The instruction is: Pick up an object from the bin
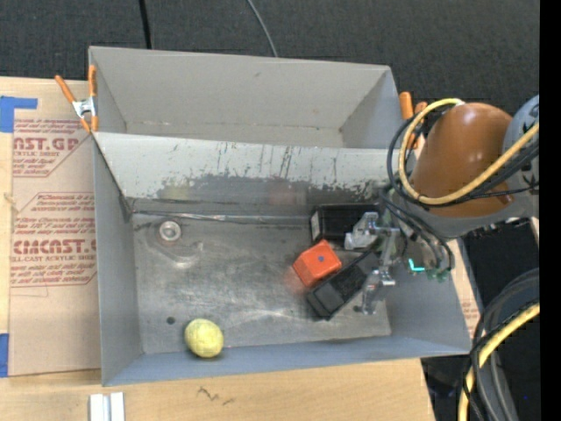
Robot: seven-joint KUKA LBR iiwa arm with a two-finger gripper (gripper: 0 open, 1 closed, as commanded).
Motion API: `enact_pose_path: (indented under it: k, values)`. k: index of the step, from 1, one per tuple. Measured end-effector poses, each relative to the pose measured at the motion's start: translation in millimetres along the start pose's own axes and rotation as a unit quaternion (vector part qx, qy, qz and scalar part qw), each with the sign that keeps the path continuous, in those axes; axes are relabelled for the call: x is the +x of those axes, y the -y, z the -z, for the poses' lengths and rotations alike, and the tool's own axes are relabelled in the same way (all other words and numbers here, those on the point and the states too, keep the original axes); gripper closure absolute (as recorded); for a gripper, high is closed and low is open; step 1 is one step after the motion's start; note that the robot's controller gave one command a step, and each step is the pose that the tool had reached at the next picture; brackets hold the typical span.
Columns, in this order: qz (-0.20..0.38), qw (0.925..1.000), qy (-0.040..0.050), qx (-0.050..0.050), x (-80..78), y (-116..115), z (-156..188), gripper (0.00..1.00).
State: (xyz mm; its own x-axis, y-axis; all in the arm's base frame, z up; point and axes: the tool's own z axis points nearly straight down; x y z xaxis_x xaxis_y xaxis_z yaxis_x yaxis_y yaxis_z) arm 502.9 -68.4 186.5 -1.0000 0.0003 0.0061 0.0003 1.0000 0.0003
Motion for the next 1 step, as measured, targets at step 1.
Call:
enact_pose_path:
  k: [1]
  values:
    - [0.0,1.0,0.0034,0.0,-1.7,-0.2,2.9,0.0]
